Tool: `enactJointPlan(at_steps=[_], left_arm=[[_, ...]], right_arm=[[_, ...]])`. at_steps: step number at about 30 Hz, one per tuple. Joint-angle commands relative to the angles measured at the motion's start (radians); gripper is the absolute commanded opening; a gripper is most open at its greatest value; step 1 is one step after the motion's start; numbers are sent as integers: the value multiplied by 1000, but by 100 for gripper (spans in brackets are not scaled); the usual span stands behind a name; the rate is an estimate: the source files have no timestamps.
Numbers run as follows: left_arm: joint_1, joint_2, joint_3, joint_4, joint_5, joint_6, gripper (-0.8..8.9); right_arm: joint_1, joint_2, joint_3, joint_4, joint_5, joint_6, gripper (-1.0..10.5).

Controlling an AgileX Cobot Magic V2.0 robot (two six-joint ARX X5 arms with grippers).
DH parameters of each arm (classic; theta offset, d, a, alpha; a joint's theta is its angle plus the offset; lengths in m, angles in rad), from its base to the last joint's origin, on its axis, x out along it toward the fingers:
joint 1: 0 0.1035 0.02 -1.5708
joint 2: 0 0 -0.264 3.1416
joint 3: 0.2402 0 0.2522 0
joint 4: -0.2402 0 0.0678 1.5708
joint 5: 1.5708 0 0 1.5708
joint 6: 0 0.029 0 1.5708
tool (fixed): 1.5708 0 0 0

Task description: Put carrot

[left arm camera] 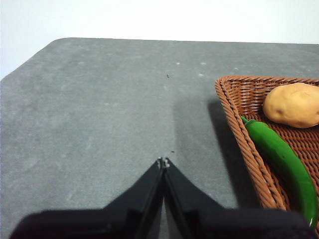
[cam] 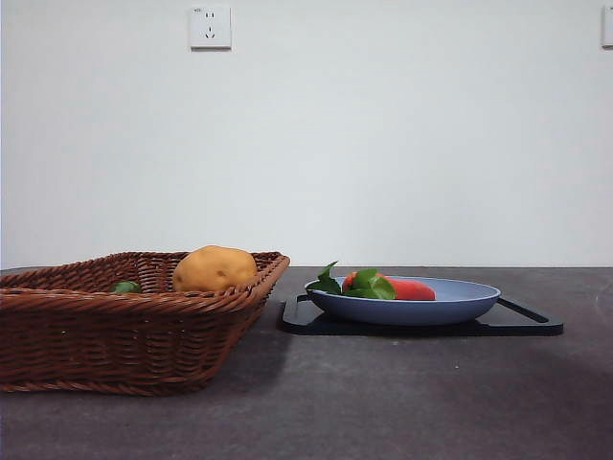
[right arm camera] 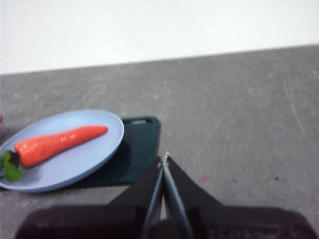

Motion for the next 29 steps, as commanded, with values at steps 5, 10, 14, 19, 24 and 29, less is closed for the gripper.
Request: enactJointPlan(at_steps=[5,10,14,19,24,29], left_arm=[[4,-4,-12,8,1,2,8],[4,-4,-12,8,1,2,8],[4,-4,-12,8,2,2,8],[4,-4,-12,8,1,2,8],[4,-4,-12,8,2,2,8],[4,-4,-12,8,2,2,8]], right_arm=[[1,-18,-45,10,-24,-4,4],[1,-30,-45,0,-30,8,4],[1,-30,-45,1,-26,57,4],[1,-23,-45,1,-19,56,4],[1,-23,-45,1,-19,56,4],[1,-23,-45,1,-19,56,4]])
